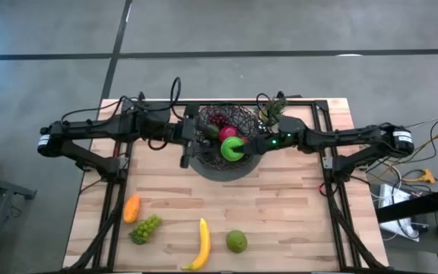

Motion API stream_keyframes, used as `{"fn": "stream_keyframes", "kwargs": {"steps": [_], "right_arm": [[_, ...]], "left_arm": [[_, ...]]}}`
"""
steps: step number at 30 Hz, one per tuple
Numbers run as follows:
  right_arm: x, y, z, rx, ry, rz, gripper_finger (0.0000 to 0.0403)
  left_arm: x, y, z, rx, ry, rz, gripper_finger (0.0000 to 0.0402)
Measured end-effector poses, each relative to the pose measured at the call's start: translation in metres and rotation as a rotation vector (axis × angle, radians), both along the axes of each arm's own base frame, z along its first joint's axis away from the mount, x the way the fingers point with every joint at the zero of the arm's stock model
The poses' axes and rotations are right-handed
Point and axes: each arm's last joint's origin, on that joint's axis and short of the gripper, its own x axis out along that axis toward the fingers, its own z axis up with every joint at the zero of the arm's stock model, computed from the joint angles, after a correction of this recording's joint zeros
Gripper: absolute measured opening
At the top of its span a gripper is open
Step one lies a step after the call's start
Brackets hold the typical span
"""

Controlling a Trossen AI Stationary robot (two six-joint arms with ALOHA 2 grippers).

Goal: Build produce basket
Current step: Put the green apple into the black basket

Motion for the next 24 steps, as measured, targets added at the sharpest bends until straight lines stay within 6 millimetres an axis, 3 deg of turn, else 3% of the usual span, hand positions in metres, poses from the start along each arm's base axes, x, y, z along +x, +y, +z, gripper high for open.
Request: {"fn": "stream_keyframes", "kwargs": {"steps": [7,12,24], "right_arm": [[0.004,-0.010,-0.008,0.048,0.034,-0.032,0.0287],[0.003,-0.014,-0.007,0.057,0.031,-0.046,0.0287],[0.004,-0.014,-0.004,0.054,0.020,-0.048,0.0288]], "left_arm": [[-0.005,-0.012,0.003,0.042,0.069,-0.055,0.0283],[-0.001,-0.018,-0.014,0.161,0.110,-0.098,0.0330],[0.028,-0.019,-0.030,0.243,0.111,-0.055,0.0343]]}}
